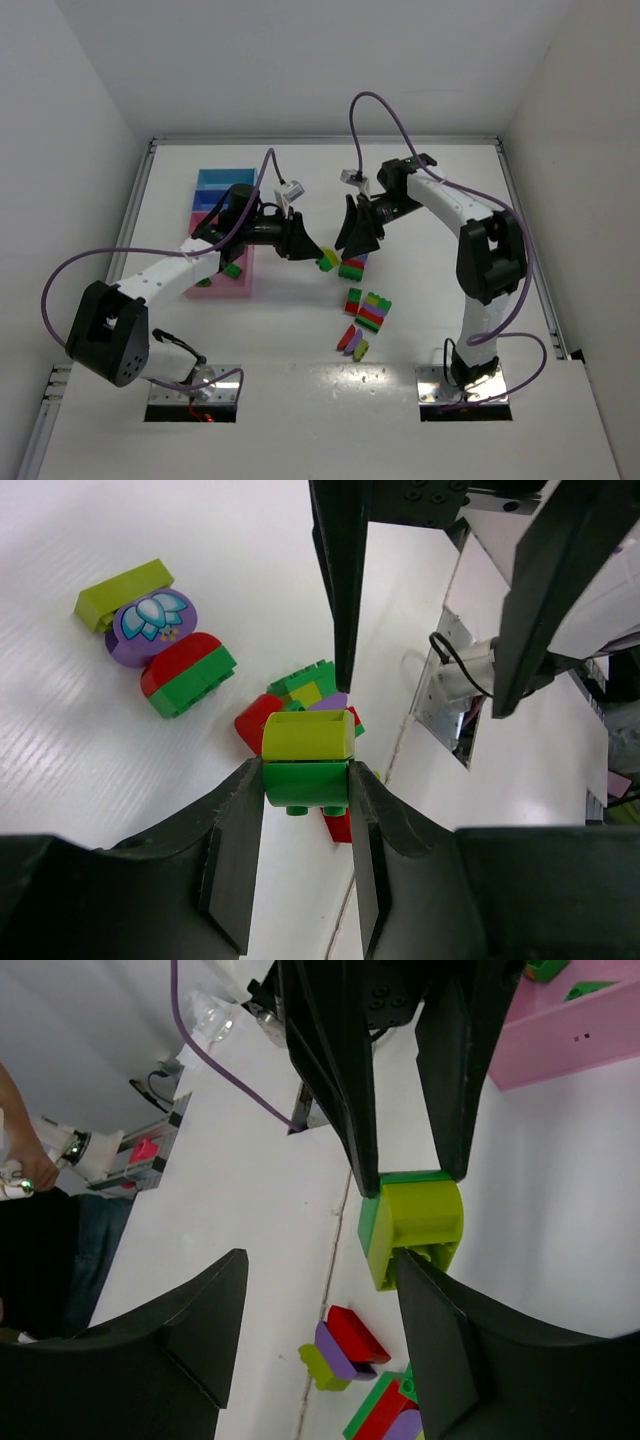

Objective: Sort the legos into containers by color

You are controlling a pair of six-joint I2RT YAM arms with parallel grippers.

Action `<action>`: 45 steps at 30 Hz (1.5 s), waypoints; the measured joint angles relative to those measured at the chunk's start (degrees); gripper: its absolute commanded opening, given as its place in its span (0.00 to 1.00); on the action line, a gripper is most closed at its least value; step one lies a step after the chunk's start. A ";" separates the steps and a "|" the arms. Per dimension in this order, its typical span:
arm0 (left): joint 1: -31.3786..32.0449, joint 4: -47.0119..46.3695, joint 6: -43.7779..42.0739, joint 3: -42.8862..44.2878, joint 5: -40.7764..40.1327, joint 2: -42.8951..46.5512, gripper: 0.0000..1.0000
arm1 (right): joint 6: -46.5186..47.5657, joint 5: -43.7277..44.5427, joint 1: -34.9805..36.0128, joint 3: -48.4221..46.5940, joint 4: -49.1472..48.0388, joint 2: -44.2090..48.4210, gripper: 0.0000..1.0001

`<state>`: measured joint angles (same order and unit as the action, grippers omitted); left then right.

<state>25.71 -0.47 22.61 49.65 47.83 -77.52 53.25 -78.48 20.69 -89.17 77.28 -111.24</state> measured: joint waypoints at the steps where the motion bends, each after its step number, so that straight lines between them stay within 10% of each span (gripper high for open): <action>1: 0.00 0.09 -0.11 -0.09 -0.22 0.00 0.21 | -0.31 -0.04 0.07 -0.09 -0.04 0.11 0.64; 11: 0.00 0.50 -0.31 -0.24 -1.11 0.00 0.21 | -2.73 -0.72 0.46 -0.68 0.66 -1.88 0.76; 45: 0.20 -0.52 0.57 0.46 -0.74 -0.70 0.21 | -5.29 -2.12 0.17 -4.11 0.76 -11.69 0.69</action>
<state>25.91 -0.99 23.18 50.11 47.09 -78.22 47.97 -80.60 20.86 -93.27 78.04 -122.93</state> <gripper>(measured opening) 0.412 0.724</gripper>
